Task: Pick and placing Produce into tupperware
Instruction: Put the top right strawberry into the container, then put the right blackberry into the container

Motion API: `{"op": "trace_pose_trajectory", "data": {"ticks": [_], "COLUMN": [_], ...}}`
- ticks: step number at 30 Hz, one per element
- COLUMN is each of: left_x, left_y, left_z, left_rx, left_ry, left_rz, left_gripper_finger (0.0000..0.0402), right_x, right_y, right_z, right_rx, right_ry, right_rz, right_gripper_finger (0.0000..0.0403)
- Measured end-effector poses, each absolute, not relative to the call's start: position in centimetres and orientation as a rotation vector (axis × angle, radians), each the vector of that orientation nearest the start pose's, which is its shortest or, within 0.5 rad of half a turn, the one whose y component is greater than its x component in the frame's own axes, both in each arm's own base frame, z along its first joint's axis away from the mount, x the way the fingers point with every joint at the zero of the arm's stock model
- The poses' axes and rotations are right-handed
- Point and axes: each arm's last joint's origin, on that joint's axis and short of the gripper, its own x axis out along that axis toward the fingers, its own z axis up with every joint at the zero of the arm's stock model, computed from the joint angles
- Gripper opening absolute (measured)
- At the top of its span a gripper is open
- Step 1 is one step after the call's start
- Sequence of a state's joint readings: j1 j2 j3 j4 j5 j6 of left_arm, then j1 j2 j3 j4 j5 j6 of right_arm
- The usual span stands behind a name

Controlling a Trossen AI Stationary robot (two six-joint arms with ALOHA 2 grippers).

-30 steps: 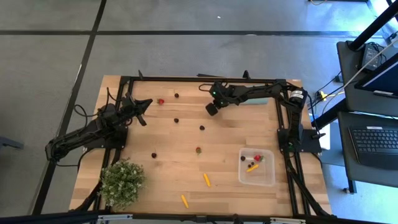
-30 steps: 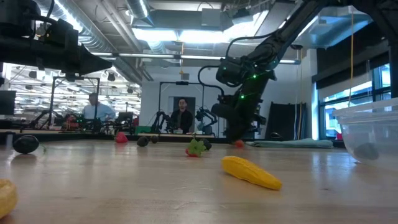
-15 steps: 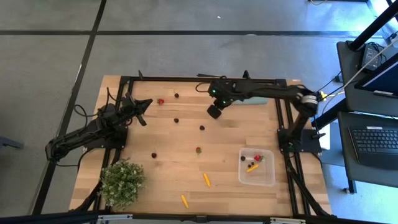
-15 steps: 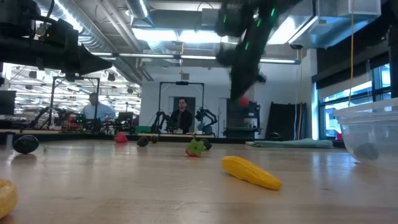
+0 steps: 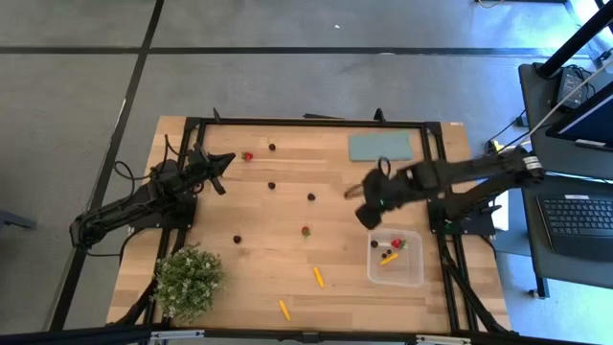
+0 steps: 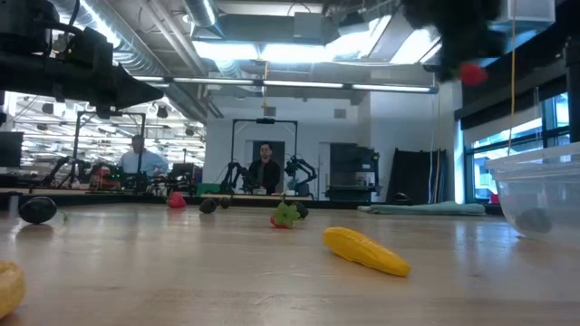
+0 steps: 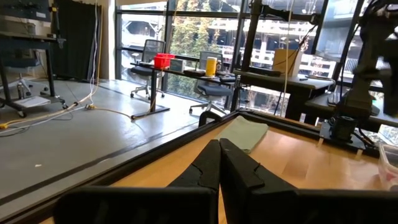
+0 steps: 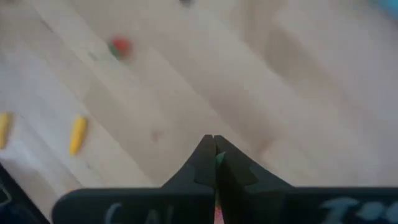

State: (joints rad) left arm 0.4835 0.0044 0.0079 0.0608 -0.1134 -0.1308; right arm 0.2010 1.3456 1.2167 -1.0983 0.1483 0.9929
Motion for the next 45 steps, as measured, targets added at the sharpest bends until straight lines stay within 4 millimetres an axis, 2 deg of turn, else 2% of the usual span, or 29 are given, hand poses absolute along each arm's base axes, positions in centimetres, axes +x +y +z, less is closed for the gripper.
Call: {"op": "trace_pose_trajectory", "data": {"ticks": [5,9,13,18,22,34,40,45], "left_x": [8.4,8.4,8.4,8.4,8.4,8.4,8.4,8.4], "left_y": [4.8,4.8,4.8,4.8,4.8,4.8,4.8,4.8], "left_z": [17.2,17.2,17.2,17.2,17.2,17.2,17.2,17.2], "left_rx": [-0.115,-0.115,-0.116,-0.116,-0.116,-0.116,-0.115,-0.115], "left_ry": [-0.103,-0.104,-0.104,-0.104,-0.104,-0.103,-0.103,-0.103], "left_rz": [0.592,0.591,0.591,0.591,0.591,0.591,0.591,0.591], "left_gripper_finger": [0.0000,0.0000,0.0000,0.0000,0.0000,0.0000,0.0000,0.0000], "right_x": [22.1,21.5,20.8,19.8,19.5,20.1,20.3,20.7], "right_y": [7.2,8.7,9.3,9.2,9.1,9.5,9.7,9.5], "right_z": [25.3,22.3,20.0,18.1,17.5,17.9,18.0,19.0], "right_rx": [0.720,0.781,0.816,0.807,0.795,0.820,0.868,0.870], "right_ry": [1.200,1.198,1.192,1.216,1.228,1.211,1.244,1.252], "right_rz": [-0.627,-0.596,-0.585,-0.617,-0.626,-0.548,-0.494,-0.509], "right_gripper_finger": [0.0001,0.0001,0.0001,0.0000,0.0004,0.0060,0.0146,0.0226]}}
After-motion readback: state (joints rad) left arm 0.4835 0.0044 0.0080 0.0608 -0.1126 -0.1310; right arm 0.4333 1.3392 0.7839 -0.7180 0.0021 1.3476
